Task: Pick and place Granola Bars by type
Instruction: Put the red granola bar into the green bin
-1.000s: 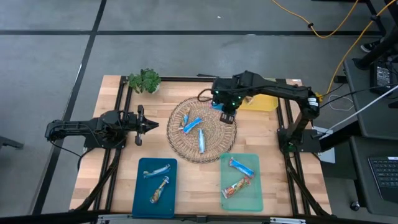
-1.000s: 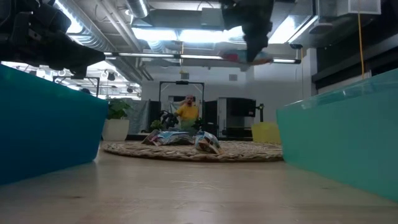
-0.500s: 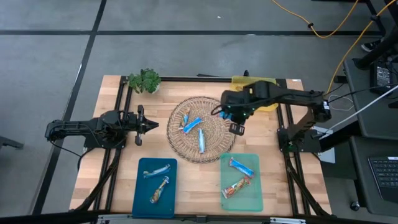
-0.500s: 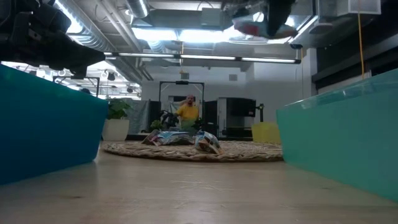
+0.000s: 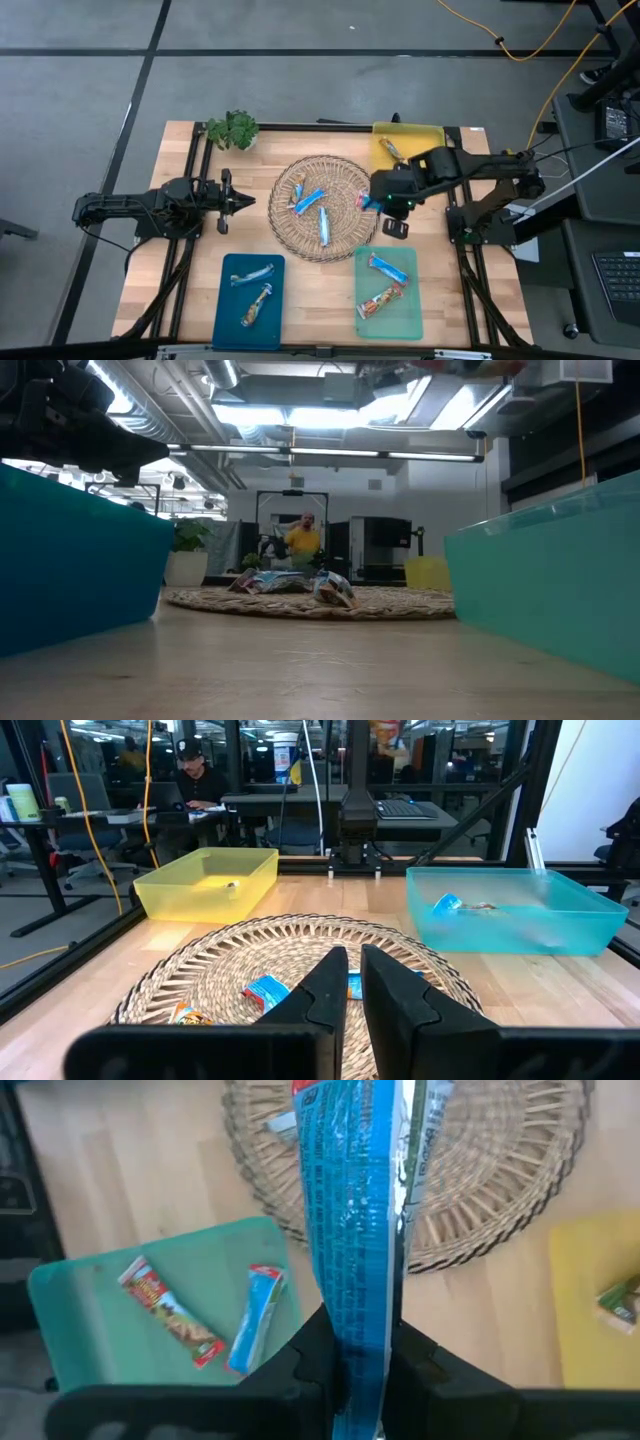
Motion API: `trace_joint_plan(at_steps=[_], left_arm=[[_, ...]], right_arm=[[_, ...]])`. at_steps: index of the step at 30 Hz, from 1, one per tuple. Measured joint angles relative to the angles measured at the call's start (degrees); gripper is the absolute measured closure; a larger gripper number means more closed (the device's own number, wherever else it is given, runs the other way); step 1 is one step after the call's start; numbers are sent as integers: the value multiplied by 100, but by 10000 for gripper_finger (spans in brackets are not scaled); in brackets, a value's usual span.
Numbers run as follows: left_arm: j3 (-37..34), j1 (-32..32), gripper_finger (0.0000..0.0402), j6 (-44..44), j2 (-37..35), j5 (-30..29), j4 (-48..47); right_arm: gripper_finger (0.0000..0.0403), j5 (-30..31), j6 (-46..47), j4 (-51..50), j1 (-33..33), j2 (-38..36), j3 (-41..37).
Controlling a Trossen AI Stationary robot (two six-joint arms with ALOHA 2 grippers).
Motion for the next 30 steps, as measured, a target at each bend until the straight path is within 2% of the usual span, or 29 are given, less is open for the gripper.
trace_joint_plan(at_steps=[16, 30], left_arm=[[-2, 1, 376, 0, 1, 1, 0], [0, 0, 373, 0, 2, 0, -2]], right_arm=[[346, -72, 1212, -189, 1439, -7, 0], [346, -61, 2454, -178, 2381, -5, 0]])
